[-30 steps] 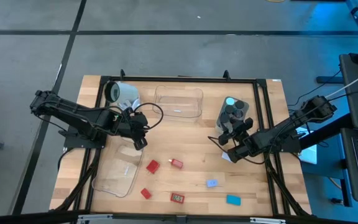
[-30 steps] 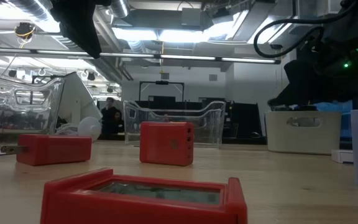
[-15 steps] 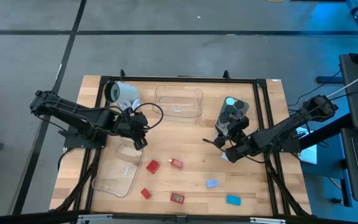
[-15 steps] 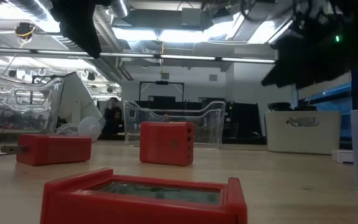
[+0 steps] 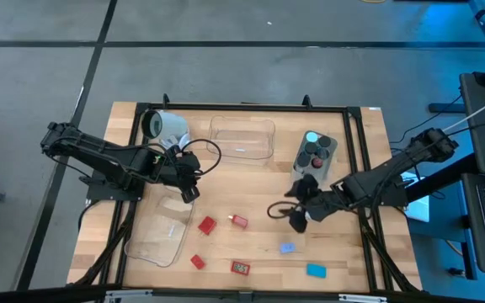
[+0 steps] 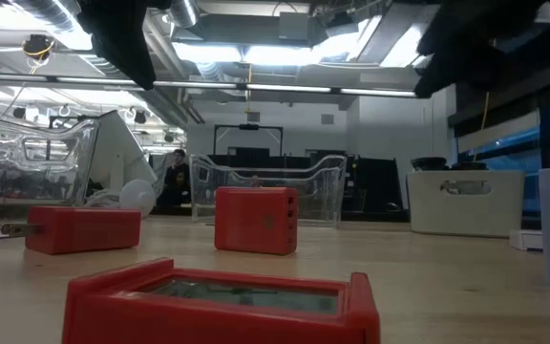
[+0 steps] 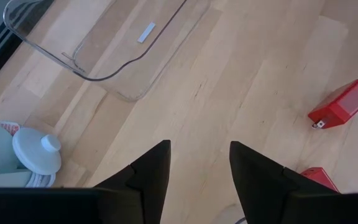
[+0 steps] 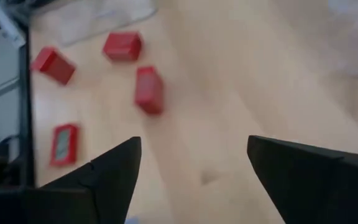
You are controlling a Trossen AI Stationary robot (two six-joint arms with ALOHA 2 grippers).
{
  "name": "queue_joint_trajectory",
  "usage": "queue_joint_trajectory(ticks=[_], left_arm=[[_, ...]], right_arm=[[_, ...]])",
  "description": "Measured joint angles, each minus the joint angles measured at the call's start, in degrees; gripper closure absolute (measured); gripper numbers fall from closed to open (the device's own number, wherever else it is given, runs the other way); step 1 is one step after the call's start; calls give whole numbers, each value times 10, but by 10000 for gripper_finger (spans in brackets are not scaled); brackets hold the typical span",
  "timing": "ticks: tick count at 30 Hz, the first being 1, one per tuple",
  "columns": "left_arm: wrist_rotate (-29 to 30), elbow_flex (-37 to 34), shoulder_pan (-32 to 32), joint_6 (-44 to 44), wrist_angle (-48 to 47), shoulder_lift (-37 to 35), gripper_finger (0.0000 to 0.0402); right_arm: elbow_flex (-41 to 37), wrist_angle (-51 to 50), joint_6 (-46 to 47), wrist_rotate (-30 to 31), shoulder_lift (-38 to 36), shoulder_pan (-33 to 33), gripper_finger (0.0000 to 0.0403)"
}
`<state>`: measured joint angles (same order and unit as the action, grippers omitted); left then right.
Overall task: Pick & Place Office items
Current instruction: Put the white digital timer clock into the top clear bin
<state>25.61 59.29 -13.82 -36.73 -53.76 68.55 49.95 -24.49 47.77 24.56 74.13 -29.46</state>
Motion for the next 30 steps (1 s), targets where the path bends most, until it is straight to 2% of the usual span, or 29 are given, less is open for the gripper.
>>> queue_joint_trajectory(ticks=[5, 19, 30], left_arm=[[0, 0, 0, 0, 0, 0, 237], [17, 0, 1, 0, 3, 0, 236], [13, 0, 0, 0, 64, 1, 238]], right_arm=[[0, -21, 39, -30, 0, -36, 118], [0, -182, 222, -56, 0, -107, 121], [-18, -201, 201, -44, 18, -128, 121]])
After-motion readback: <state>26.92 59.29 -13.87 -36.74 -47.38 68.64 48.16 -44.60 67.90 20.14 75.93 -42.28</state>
